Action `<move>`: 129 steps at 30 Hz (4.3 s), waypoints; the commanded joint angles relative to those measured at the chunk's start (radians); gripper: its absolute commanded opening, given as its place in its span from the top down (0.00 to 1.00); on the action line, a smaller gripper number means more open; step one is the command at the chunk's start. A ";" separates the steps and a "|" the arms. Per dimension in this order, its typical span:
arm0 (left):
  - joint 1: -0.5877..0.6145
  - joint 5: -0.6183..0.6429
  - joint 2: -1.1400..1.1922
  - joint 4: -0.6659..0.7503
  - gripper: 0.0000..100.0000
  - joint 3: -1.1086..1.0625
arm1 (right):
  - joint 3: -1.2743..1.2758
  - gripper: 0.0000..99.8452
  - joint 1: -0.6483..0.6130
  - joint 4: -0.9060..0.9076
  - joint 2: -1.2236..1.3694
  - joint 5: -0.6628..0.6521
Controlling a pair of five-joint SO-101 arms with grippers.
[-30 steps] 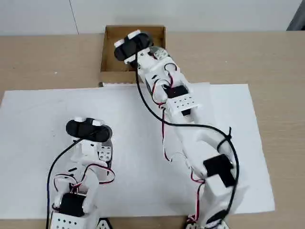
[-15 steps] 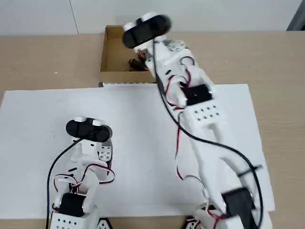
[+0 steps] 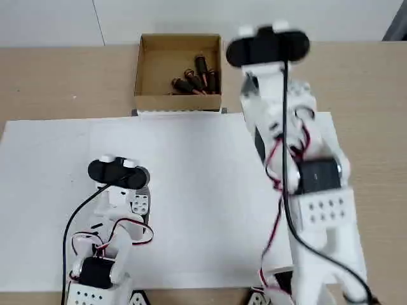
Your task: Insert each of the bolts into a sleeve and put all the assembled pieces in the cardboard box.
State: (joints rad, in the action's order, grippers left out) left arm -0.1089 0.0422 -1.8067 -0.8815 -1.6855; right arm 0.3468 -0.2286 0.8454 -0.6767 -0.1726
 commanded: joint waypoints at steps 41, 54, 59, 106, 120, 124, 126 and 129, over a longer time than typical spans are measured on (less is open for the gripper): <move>-0.006 -0.005 -0.011 -0.006 0.99 0.004 | 1.343 1.00 0.071 -0.111 -1.035 0.195; -0.006 -0.005 -0.011 -0.006 0.99 0.004 | 1.343 1.00 0.073 -0.042 -1.058 0.195; -0.006 -0.005 -0.011 -0.006 0.99 0.004 | 1.343 1.00 0.073 -0.042 -1.058 0.195; -0.006 -0.005 -0.011 -0.006 0.99 0.004 | 1.343 1.00 0.073 -0.042 -1.058 0.193; -0.006 -0.005 -0.011 -0.006 0.99 0.004 | 1.343 1.00 0.073 -0.042 -1.058 0.193; -0.006 -0.005 -0.011 -0.006 0.99 0.004 | 1.343 1.00 0.073 -0.042 -1.058 0.193; -0.006 -0.005 -0.011 -0.006 0.99 0.004 | 1.343 1.00 0.073 -0.042 -1.058 0.193; -0.006 -0.005 -0.011 -0.006 0.99 0.004 | 1.343 1.00 0.073 -0.042 -1.058 0.193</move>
State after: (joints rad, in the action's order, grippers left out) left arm -0.1089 0.0407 -1.8067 -0.8815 -1.6855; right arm 1.6755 -0.1626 0.8009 -1.7169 0.0161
